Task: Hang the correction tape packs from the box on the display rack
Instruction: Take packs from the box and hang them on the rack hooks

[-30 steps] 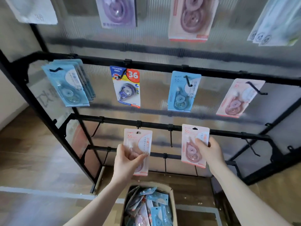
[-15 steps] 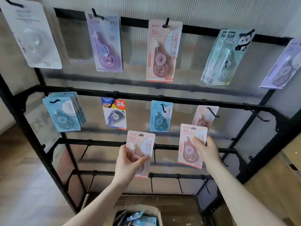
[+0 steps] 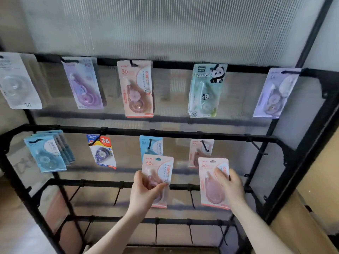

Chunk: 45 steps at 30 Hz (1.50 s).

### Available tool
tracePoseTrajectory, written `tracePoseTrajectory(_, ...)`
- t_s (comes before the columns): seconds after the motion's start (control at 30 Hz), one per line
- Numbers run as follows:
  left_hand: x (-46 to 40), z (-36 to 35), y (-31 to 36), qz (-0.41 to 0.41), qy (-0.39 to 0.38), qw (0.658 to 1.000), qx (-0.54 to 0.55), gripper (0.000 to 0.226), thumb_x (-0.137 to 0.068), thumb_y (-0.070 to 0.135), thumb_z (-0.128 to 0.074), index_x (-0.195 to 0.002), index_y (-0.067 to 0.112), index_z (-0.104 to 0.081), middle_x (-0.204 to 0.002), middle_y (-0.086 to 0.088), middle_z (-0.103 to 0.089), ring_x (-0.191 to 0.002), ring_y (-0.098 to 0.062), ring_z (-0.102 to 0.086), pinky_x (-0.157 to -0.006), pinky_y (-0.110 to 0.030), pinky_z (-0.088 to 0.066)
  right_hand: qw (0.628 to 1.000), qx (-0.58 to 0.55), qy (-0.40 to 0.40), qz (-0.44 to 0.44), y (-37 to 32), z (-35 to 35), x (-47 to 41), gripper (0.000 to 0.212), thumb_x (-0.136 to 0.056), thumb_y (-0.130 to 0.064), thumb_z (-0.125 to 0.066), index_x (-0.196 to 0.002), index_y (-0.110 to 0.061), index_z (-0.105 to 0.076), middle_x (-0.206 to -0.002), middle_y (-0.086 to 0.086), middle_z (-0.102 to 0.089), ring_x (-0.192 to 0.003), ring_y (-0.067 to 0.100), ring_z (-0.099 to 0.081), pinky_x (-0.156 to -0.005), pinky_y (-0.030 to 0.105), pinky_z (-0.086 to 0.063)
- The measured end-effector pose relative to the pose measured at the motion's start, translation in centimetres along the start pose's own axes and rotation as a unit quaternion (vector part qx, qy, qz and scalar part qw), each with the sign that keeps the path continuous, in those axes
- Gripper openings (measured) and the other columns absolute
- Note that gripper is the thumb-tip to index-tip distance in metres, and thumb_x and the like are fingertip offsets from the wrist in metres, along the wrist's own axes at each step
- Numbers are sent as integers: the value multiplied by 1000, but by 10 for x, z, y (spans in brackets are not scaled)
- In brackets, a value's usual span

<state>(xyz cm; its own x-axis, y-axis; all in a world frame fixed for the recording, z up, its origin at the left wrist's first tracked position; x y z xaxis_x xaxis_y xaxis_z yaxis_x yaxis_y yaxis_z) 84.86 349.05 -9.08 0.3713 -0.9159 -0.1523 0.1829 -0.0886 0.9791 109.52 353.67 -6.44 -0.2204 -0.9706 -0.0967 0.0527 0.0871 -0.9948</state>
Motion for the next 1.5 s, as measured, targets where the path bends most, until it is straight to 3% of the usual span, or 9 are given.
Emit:
tracePoseTrajectory(0.13,2,-39,7,12,20,1000,-4,51,-65,16,-88,-89,7,-44,-77,-9,-52,-63,-8,-49,-58,-20,-49,999,-6,-32,-3,5,20,-22,11,-92,-20,-60,-83,-25,-59,-86,-8,-65,-78,6,-61,-58,23,-42)
tracePoseTrajectory(0.27,5,-61,9,18,27,999,-12,54,-65,19,-88,-95,5,-45,-89,-17,-60,-72,-17,-59,-68,-33,-56,998,-22,-65,-8,4,22,-38,8,-92,-23,-59,-84,-24,-60,-87,-8,-66,-79,7,-61,-61,23,-46)
tracePoseTrajectory(0.43,5,-67,11,33,41,998,-23,54,-64,22,-88,-98,12,-47,-97,-11,-64,-86,-22,-66,-74,-37,-59,994,-31,-105,-2,0,13,-50,10,-93,-21,-57,-89,-14,-63,-89,-4,-68,-81,9,-62,-59,18,-46)
tracePoseTrajectory(0.6,-3,-57,11,40,54,997,-44,61,-61,27,-90,-94,5,-45,-96,-21,-60,-87,-35,-62,-76,-50,-56,993,-47,-109,-9,2,0,-57,14,-93,-23,-56,-97,-11,-63,-93,-6,-67,-83,5,-61,-51,6,-43)
tracePoseTrajectory(0.9,-23,-49,11,36,41,998,-34,54,-67,16,-85,-101,7,-44,-101,-4,-63,-94,-19,-65,-69,-29,-58,992,-20,-123,-25,8,-10,-68,18,-95,-29,-53,-99,-15,-63,-94,-9,-65,-82,3,-58,-50,8,-40)
tracePoseTrajectory(1.1,-28,-56,-2,46,30,998,-42,61,-62,26,-88,-100,6,-44,-104,-19,-60,-95,-34,-63,-74,-48,-58,995,-31,-97,-19,20,-8,-69,16,-94,-23,-56,-83,-14,-63,-84,-6,-67,-75,7,-59,-53,11,-40)
tracePoseTrajectory(1.2,-30,-60,-4,48,26,998,-41,62,-63,24,-88,-102,5,-44,-104,-19,-61,-96,-33,-63,-75,-48,-58,996,-24,-84,-14,21,-9,-74,15,-94,-20,-56,-87,-8,-64,-81,-5,-65,-73,6,-58,-50,7,-39)
tracePoseTrajectory(1.37,-32,-66,2,44,12,999,-25,55,-69,16,-84,-105,5,-44,-101,-2,-63,-94,-15,-65,-66,-24,-57,997,16,-81,-11,24,-16,-89,19,-92,-23,-59,-80,-9,-63,-79,1,-65,-74,14,-58,-61,26,-41)
tracePoseTrajectory(1.5,-33,-67,5,34,18,999,-31,49,-70,13,-83,-97,7,-44,-92,2,-59,-84,-11,-62,-59,-18,-53,995,59,-73,12,22,-20,-100,22,-93,-25,-58,-73,-14,-59,-70,0,-57,-67,13,-49,-56,25,-34)
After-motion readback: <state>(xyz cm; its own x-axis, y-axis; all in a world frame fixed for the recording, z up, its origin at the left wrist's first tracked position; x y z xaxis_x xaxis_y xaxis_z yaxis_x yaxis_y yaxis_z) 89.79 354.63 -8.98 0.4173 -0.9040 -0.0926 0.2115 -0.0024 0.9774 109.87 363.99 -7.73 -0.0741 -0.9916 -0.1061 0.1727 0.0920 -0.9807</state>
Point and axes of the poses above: each hand's wrist, its own x-axis away from the middle knuckle, its own z-axis out of the back of the hand, y = z × x, the point moved 2 cm from there along -x, towards the middle knuckle
